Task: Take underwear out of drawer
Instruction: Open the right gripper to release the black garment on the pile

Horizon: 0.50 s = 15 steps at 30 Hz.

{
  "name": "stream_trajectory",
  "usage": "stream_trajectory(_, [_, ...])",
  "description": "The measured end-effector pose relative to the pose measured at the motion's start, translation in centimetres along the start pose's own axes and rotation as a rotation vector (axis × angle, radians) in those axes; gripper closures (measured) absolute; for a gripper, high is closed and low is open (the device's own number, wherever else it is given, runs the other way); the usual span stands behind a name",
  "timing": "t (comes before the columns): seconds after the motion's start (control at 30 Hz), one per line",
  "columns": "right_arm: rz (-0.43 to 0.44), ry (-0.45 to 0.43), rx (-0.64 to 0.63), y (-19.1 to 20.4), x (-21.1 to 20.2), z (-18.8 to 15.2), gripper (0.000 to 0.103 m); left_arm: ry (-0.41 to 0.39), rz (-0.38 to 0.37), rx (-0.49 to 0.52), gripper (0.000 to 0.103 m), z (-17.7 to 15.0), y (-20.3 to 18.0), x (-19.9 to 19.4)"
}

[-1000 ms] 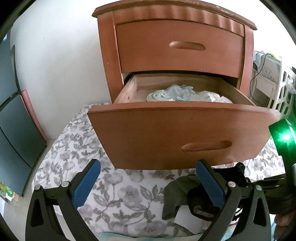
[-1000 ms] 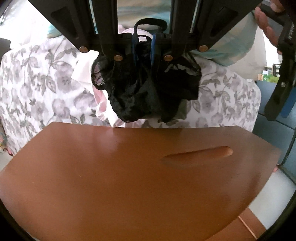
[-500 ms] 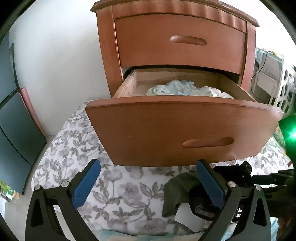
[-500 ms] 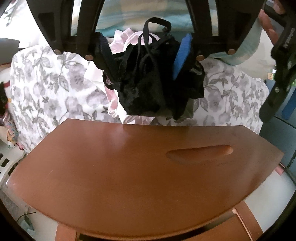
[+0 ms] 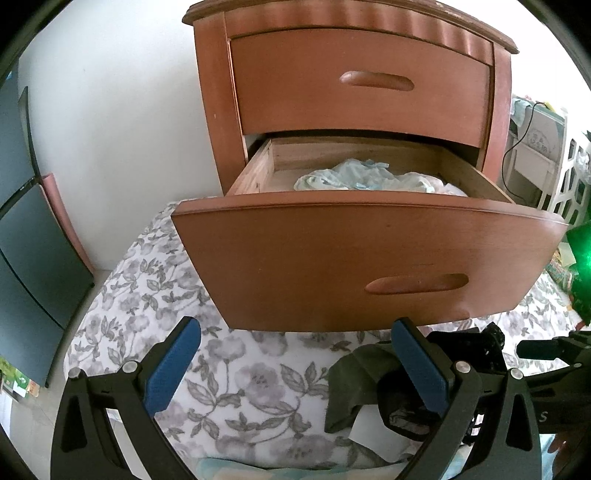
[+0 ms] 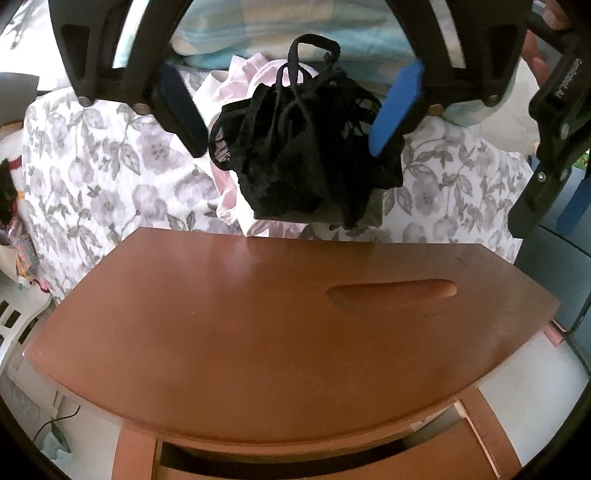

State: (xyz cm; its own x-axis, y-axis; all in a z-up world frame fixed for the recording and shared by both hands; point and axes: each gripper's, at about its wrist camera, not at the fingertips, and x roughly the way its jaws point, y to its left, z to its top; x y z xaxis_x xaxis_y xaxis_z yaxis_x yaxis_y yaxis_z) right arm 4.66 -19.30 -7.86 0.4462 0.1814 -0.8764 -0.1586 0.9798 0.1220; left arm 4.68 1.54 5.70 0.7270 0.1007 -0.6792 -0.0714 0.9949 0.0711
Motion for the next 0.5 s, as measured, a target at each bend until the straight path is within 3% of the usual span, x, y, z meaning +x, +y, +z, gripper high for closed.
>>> stream_trajectory(0.07, [-0.001, -0.006, -0.006, 0.06, 0.03, 0.0, 0.0, 0.0, 0.001, 0.0, 0.0, 0.01, -0.01, 0.02])
stream_trajectory(0.5, [-0.024, -0.033, 0.015, -0.59, -0.33, -0.1, 0.0, 0.001, 0.001, 0.0, 0.0, 0.12, 0.0, -0.03])
